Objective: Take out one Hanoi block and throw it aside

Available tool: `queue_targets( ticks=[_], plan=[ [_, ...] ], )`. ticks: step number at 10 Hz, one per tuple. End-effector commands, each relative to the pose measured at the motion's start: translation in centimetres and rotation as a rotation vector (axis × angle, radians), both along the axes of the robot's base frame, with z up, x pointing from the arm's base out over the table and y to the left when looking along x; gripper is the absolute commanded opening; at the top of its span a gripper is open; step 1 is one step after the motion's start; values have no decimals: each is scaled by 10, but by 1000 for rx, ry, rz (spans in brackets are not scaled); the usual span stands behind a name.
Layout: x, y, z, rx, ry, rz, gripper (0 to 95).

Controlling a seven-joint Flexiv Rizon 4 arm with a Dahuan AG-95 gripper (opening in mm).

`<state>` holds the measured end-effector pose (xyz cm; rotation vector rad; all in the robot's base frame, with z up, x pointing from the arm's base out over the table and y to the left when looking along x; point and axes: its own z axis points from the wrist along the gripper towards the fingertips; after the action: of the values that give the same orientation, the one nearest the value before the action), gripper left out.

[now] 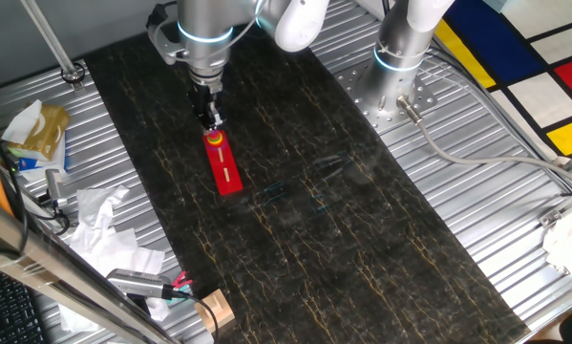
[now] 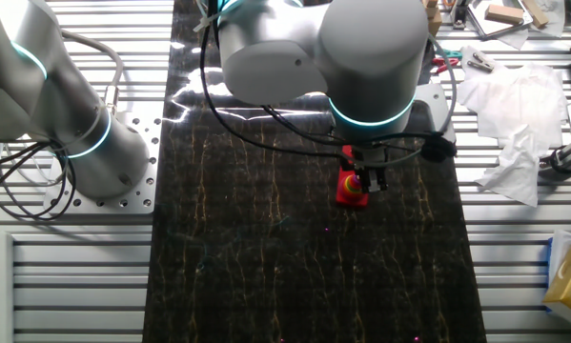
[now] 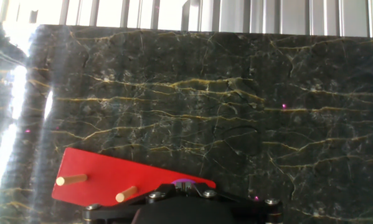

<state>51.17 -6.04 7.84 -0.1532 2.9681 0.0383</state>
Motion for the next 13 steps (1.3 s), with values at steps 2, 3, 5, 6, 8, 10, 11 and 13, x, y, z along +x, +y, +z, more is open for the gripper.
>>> queue_targets(
  ticks=[2, 3, 5, 6, 8, 10, 11, 13],
  plan=[
    [2, 0, 1, 0, 0, 8, 190],
    [2, 0, 1, 0, 1, 7, 190],
    [2, 0, 1, 2, 2, 5, 190],
    [2, 0, 1, 3, 3, 5, 190],
    [2, 0, 1, 4, 11, 1, 190],
    [2, 0, 1, 9, 21, -9, 190],
    [2, 0, 1, 12, 29, -14, 190],
    [2, 0, 1, 12, 45, -18, 190]
  ],
)
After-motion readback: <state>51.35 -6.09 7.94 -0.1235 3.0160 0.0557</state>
